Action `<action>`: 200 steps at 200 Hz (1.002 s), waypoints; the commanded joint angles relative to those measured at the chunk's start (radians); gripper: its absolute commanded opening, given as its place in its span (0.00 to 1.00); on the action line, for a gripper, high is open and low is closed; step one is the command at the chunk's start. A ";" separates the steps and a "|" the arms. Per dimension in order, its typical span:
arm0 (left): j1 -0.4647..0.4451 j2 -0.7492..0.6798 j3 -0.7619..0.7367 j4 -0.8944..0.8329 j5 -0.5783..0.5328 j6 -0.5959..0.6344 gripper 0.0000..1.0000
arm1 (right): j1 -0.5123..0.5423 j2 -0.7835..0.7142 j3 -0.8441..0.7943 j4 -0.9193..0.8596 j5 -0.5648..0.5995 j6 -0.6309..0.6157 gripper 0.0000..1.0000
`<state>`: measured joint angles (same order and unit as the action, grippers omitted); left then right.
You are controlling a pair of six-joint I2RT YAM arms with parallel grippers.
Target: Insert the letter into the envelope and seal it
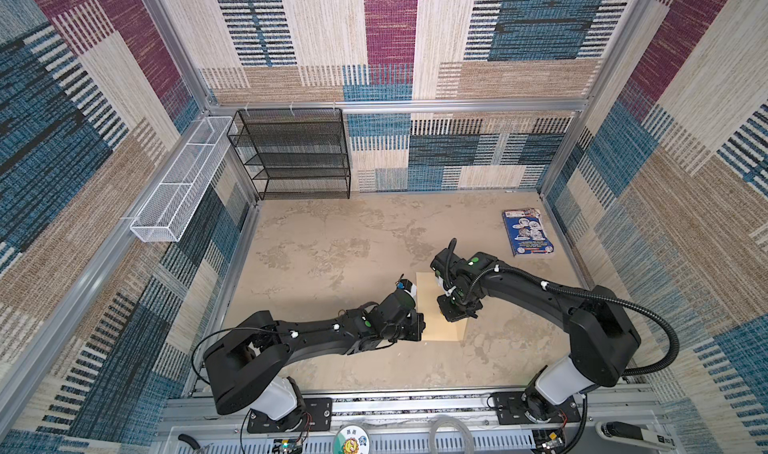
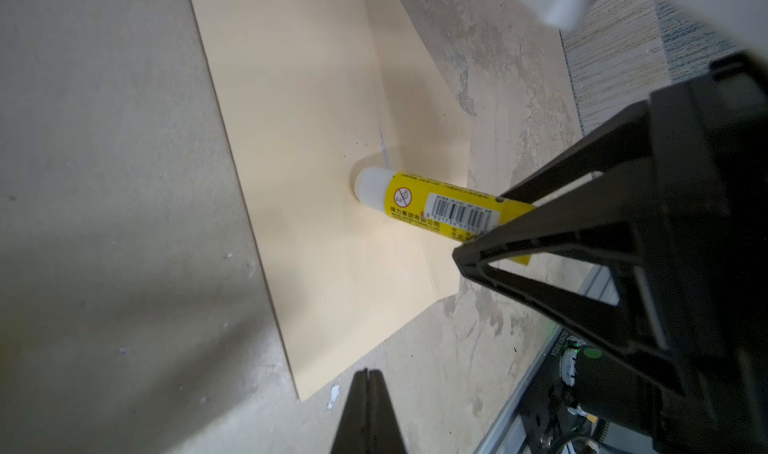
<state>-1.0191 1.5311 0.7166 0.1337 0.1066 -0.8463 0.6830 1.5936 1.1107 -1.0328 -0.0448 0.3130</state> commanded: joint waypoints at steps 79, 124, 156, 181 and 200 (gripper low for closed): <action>-0.015 0.114 0.026 0.053 -0.005 -0.051 0.00 | -0.029 0.011 0.034 0.011 0.035 -0.007 0.01; -0.016 0.134 0.015 0.053 -0.018 -0.060 0.00 | -0.030 -0.007 0.017 0.017 0.003 -0.003 0.00; -0.016 0.147 0.015 0.053 -0.010 -0.060 0.00 | -0.029 0.017 0.018 0.022 0.011 -0.012 0.00; -0.016 0.151 0.014 0.053 -0.005 -0.057 0.00 | -0.032 0.042 0.033 0.028 0.018 -0.018 0.00; -0.017 0.156 0.010 0.053 -0.005 -0.057 0.00 | -0.042 0.063 0.047 0.031 0.028 -0.023 0.00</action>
<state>-1.0351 1.6810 0.7326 0.1753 0.1036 -0.8913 0.6483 1.6371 1.1412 -1.0176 -0.0338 0.3031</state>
